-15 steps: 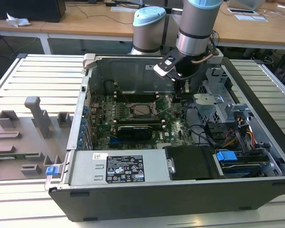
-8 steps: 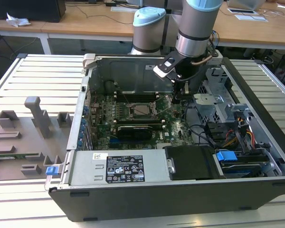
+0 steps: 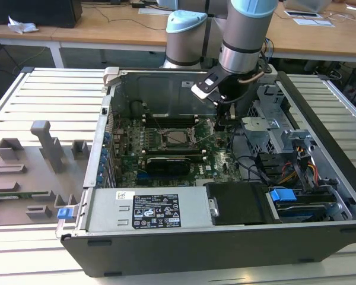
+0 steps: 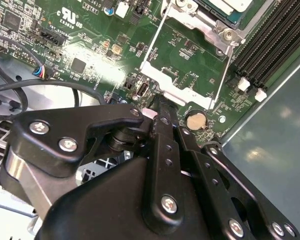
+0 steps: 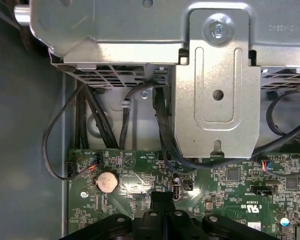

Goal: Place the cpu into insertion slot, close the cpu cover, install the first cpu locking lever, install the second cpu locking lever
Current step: 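Close the cpu cover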

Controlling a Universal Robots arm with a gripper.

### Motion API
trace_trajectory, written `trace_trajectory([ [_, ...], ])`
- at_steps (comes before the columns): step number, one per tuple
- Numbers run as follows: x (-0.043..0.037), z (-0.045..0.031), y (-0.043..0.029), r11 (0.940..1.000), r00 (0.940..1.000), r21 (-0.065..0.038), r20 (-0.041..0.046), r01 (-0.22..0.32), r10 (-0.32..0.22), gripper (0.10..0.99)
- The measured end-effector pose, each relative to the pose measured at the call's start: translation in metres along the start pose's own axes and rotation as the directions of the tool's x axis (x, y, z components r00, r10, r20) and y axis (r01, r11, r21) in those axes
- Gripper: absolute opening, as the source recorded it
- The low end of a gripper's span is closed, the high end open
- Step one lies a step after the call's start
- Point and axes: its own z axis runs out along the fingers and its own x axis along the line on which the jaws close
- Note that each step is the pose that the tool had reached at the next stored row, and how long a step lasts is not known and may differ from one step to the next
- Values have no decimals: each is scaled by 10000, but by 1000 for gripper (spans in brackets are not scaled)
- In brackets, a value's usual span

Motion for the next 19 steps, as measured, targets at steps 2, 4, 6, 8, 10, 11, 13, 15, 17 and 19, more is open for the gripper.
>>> trace_trajectory([
  [2,0,15,0,10000,10000,0,0,0,0,106],
  [4,0,22,0,10000,10000,0,0,0,0,106],
  [6,-1,40,-1,10000,10000,0,2,-1,1,106],
  [8,0,43,-14,10000,10000,-1,5,-1,1,106],
  [10,0,43,-60,10000,10000,-1,8,-1,1,106],
  [11,1,43,-81,10000,10000,-1,7,0,0,106],
  [13,1,43,-114,10000,10000,-6,7,0,0,106],
  [15,0,42,-142,10000,10000,-11,8,-1,1,106],
  [17,1,15,-146,10000,10000,-17,8,2,-2,106],
  [19,1,-22,-151,10000,10000,-21,8,-2,2,106],
])
